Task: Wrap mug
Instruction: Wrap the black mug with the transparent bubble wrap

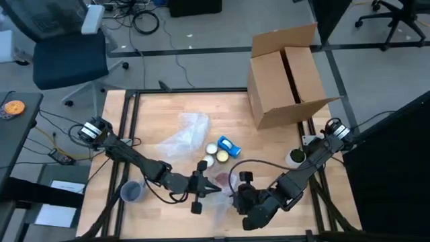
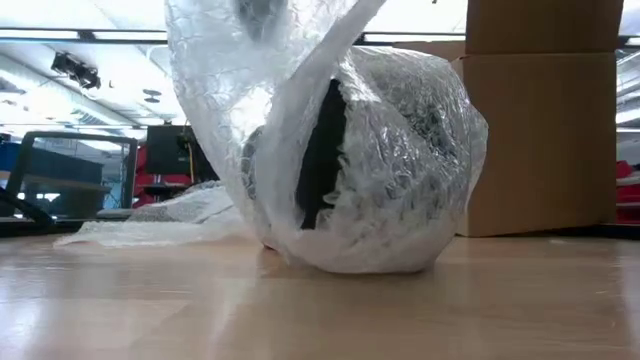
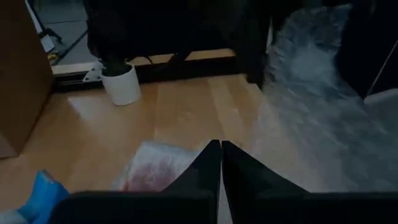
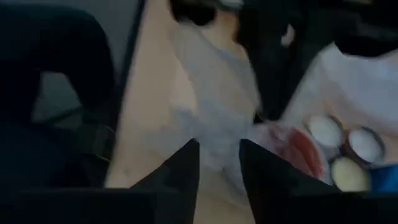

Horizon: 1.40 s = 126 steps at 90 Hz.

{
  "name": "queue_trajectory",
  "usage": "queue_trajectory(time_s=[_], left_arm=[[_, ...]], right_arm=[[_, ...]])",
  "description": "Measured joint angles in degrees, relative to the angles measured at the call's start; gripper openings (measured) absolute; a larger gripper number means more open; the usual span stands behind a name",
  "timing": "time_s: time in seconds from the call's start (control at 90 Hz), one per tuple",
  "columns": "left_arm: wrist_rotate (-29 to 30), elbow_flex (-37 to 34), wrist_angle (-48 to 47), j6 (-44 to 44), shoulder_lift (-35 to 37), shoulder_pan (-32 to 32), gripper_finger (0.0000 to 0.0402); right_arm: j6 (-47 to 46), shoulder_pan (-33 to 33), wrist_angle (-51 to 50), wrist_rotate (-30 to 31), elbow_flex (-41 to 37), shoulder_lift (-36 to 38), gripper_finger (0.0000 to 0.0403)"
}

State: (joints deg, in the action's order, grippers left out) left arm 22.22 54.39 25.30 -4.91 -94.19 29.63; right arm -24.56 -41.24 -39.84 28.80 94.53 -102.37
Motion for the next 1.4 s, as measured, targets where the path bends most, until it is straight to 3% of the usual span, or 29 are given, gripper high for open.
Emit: queue_trajectory(time_s=[0.211,0.333,0.489,0.767,1.2,1.3,1.4], left_arm=[[0.0,0.0,0.2,-0.1,0.0,0.0,0.0],[0.0,0.0,0.4,0.0,0.0,0.0,0.0],[0.0,0.0,0.7,0.0,0.0,0.0,0.0],[0.0,0.0,0.6,0.0,0.0,0.0,0.0],[0.0,0.0,0.7,-0.1,0.0,0.0,0.0],[-0.2,0.0,0.7,-0.1,0.0,0.0,0.0],[-0.4,0.0,0.7,0.0,0.0,0.0,0.0]], right_arm=[[6.4,-2.3,-2.2,-0.8,3.8,0.1,0.0143],[6.2,-2.4,-7.2,5.8,3.7,-0.4,0.0156],[7.5,0.3,-7.9,9.4,0.8,-1.8,0.016],[13.2,4.0,2.9,9.6,-6.9,-1.6,0.0158],[37.9,6.0,30.0,19.0,-19.0,-1.6,0.0157],[42.2,6.5,34.8,18.4,-20.1,-1.6,0.0155],[42.4,7.7,35.6,13.5,-21.0,-1.6,0.0151]])
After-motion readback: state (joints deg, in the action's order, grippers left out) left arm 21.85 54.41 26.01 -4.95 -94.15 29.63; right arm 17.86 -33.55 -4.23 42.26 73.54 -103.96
